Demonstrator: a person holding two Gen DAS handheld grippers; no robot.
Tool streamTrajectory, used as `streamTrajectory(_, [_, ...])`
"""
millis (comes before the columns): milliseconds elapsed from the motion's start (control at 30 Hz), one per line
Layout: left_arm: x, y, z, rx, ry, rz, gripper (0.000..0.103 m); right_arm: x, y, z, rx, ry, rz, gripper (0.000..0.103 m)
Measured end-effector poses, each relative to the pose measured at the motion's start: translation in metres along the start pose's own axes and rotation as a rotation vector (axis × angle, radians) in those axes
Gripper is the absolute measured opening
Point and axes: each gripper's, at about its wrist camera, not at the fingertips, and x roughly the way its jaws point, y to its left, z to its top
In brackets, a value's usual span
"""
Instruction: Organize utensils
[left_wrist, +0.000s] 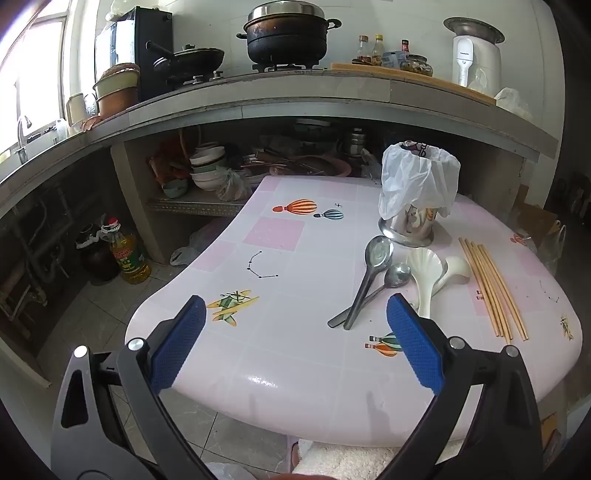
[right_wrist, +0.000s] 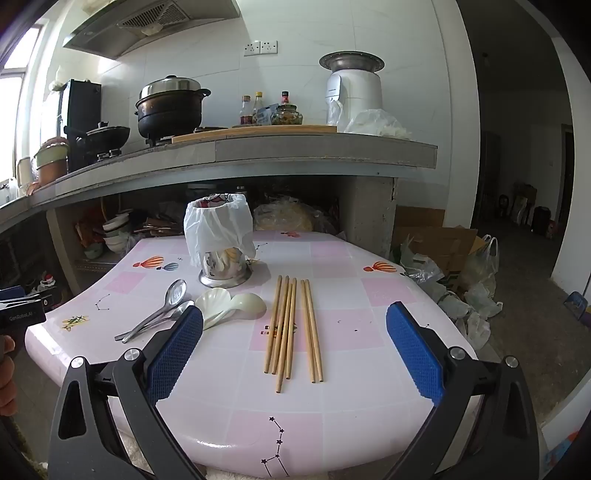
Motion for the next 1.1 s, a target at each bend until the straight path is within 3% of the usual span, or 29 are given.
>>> streamTrajectory(400, [0.001, -0.001, -0.001, -0.003, 0.016, 0.0, 0.095, 0.004, 0.006, -0.005, -0.006, 0.011, -0.001, 0.097])
streamTrajectory(1100, [0.019, -0.001, -0.004, 0.007, 0.108, 0.028, 0.095, 0.016, -0.002, -0.007, 0.035, 0.114, 0.005, 0.097])
